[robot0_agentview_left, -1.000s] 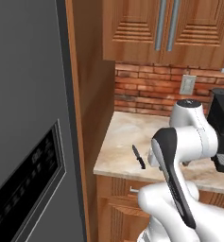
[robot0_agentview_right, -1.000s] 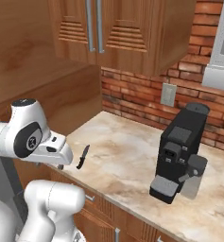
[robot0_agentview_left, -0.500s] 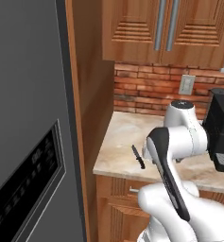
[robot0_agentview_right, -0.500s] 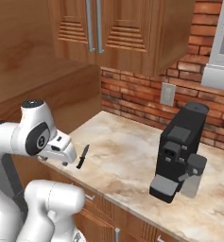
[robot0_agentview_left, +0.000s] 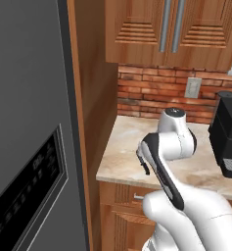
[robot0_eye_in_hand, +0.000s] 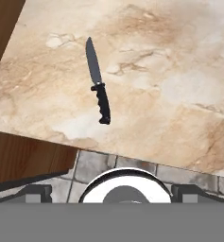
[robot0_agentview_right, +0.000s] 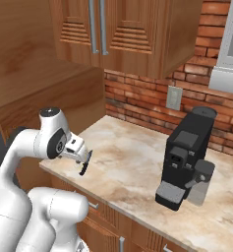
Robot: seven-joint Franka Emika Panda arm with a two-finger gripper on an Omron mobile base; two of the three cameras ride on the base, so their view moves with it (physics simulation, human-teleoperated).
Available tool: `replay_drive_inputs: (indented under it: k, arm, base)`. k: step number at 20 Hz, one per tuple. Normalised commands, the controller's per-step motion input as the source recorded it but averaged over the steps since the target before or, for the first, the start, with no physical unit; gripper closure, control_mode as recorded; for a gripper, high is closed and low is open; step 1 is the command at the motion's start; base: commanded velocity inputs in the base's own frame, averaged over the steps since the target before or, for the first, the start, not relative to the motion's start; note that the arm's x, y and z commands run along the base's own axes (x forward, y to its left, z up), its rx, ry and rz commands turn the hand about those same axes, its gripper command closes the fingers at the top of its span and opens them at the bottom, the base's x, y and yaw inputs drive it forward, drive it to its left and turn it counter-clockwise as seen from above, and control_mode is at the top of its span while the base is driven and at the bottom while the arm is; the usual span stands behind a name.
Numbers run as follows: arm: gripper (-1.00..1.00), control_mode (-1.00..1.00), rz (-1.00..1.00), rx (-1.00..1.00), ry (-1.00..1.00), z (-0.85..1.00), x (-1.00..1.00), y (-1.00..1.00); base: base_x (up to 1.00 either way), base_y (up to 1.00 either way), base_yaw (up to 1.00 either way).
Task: Retrieve the butter from the fridge and place it on a plate on the dining table. Then retrieve the butter knife by the fridge and place it near the plate.
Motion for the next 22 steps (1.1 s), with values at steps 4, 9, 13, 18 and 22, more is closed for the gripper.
replay_drive_inputs:
  k: [4, 9, 13, 18, 22]
  arm:
    - [-1.0, -1.0, 0.29, 0.0, 0.0, -0.5, 1.0, 0.0]
    - [-1.0, -1.0, 0.22, -0.02, 0.06, -0.52, 0.71, 0.0]
    - [-1.0, -1.0, -0.3, -0.18, 0.2, -0.33, 0.27, 0.2]
    - [-1.0, -1.0, -0.16, -0.03, 0.09, -0.16, 0.18, 0.02]
    - [-1.0, -1.0, 0.02, 0.08, 0.0, -0.18, 0.11, -0.04]
  base:
    - [0.0, 0.0, 0.0]
    - [0.0, 0.0, 0.0]
    - [0.0, 0.0, 0.0]
    - [0.0, 0.0, 0.0]
    - [0.0, 0.0, 0.0]
